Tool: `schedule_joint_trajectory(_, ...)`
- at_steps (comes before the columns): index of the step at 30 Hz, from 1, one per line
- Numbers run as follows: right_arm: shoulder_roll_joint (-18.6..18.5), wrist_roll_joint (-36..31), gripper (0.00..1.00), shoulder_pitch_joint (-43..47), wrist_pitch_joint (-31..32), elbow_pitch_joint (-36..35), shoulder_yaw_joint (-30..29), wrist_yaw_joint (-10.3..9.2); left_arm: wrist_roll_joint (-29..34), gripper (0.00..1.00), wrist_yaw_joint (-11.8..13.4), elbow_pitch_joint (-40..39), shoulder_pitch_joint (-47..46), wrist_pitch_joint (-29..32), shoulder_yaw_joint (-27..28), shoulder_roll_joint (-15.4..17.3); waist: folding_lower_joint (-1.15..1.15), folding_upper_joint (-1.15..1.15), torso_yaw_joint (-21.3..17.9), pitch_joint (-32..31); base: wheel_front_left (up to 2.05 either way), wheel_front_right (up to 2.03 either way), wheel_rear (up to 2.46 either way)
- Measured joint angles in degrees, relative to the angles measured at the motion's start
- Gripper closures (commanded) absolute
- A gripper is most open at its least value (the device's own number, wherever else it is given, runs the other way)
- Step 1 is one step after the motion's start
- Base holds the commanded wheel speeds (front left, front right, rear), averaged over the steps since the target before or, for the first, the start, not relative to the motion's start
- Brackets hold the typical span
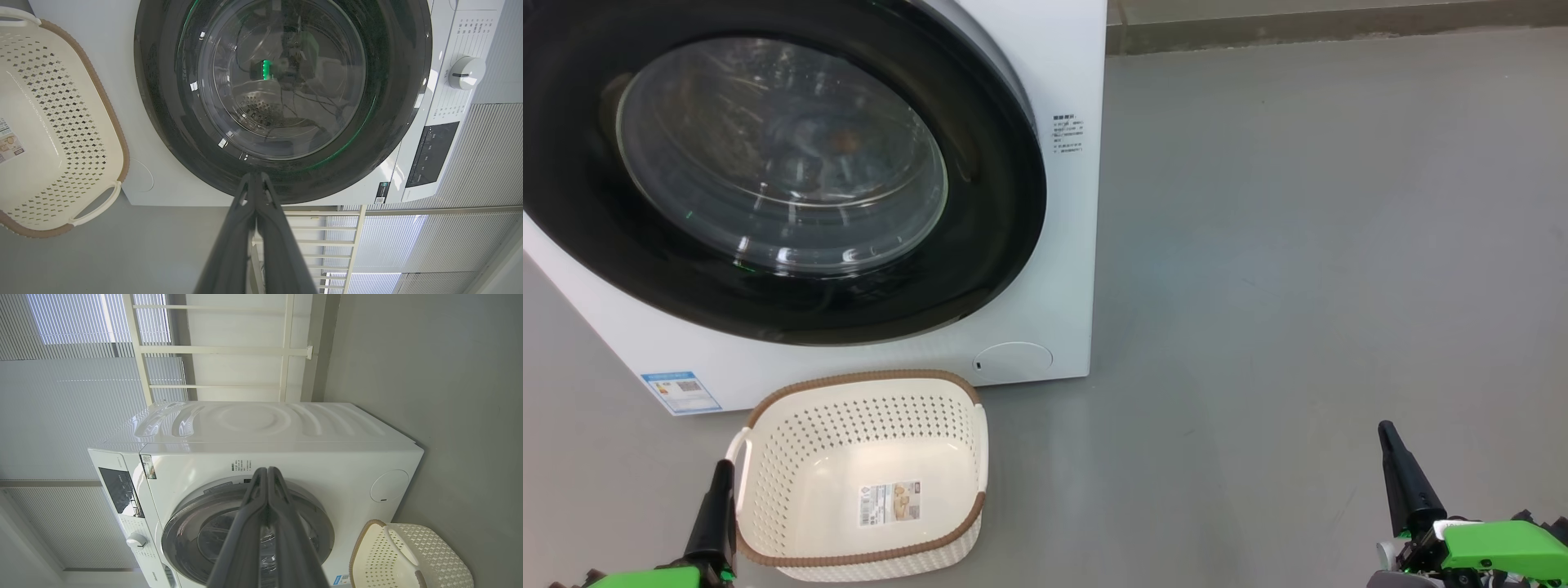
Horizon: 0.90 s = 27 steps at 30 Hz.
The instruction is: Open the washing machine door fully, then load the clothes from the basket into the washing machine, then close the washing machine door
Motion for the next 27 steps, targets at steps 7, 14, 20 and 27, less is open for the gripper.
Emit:
schedule_joint_trajectory(7,0.0,0.0,1.0,0.0,0.0,0.0,0.0,0.0,0.0,1.0,0.0,0.0,0.0,0.0,0.0,0.0,0.0,0.0,0.0,0.0,0.0,0.0,0.0)
schedule_joint_trajectory(14,0.0,0.0,1.0,0.0,0.0,0.0,-0.1,0.0,0.0,1.0,0.0,0.0,0.0,0.0,0.0,0.0,0.0,0.0,0.0,0.0,0.0,0.0,0.0)
schedule_joint_trajectory(20,0.0,0.0,1.0,0.0,0.0,0.0,-0.1,0.0,0.0,1.0,0.0,0.0,0.0,0.0,0.0,0.0,0.0,0.0,0.0,0.0,0.0,0.0,0.0)
schedule_joint_trajectory(27,0.1,-0.2,1.0,0.0,0.0,0.0,-0.2,0.0,0.0,1.0,0.0,0.0,0.0,0.0,0.0,0.0,0.0,0.0,0.0,0.0,0.0,0.0,0.0)
